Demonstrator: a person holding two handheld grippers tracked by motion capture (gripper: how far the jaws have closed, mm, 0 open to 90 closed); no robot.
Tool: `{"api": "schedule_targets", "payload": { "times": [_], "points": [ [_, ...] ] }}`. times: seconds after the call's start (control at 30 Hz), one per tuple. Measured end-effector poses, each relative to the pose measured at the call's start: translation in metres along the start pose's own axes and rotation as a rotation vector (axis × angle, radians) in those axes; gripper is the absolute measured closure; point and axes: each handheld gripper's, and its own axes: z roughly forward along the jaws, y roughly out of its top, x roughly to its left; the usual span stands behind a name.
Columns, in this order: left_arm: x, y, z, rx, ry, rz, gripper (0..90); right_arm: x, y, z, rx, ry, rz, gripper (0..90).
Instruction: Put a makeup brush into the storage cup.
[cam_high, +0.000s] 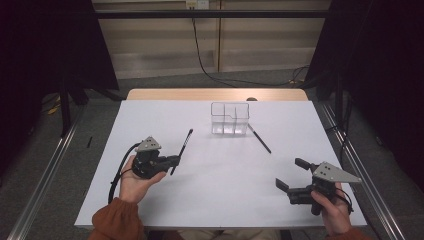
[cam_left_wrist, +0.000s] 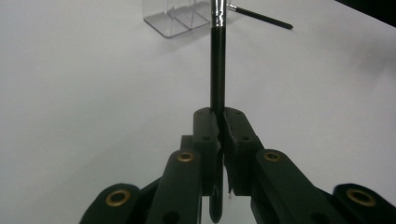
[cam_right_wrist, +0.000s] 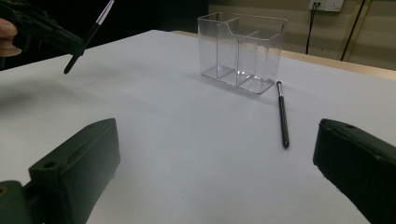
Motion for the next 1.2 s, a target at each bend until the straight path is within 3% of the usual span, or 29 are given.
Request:
{"api": "schedule_targets", "payload": {
  "times": [0.1, 0.23, 0.3, 0.5, 0.87, 1.03, 1.2],
  "points": [
    [-0.002, -0.002, -0.001, -0.029, 0.003, 0.013, 84.4, 0.001, 0.0, 0.0, 0.0, 0.008, -0.002, 0.0],
    [-0.005, -0.002, -0.002, -0.059, -0.028, 0.004, 84.4, 0.002, 0.0, 0.001, -0.002, 0.013, -0.002, 0.0],
    [-0.007, -0.002, -0.002, -0.098, -0.048, 0.001, 84.4, 0.002, 0.0, 0.001, -0.006, 0.018, 0.0, 0.1],
    [-0.009, -0.003, -0.003, -0.171, -0.036, 0.01, 84.4, 0.004, 0.001, 0.003, -0.012, 0.037, 0.015, 0.3],
    [-0.011, -0.003, -0.003, -0.233, -0.048, 0.03, 84.4, 0.006, 0.007, 0.006, -0.031, 0.053, 0.016, 0.6],
    [-0.012, -0.002, -0.003, -0.27, -0.079, 0.03, 84.4, 0.011, 0.016, 0.013, -0.058, 0.081, 0.006, 0.8],
    [-0.015, -0.002, -0.001, -0.276, -0.098, 0.032, 84.4, 0.016, 0.02, 0.021, -0.057, 0.109, -0.011, 0.8]
  ]
}}
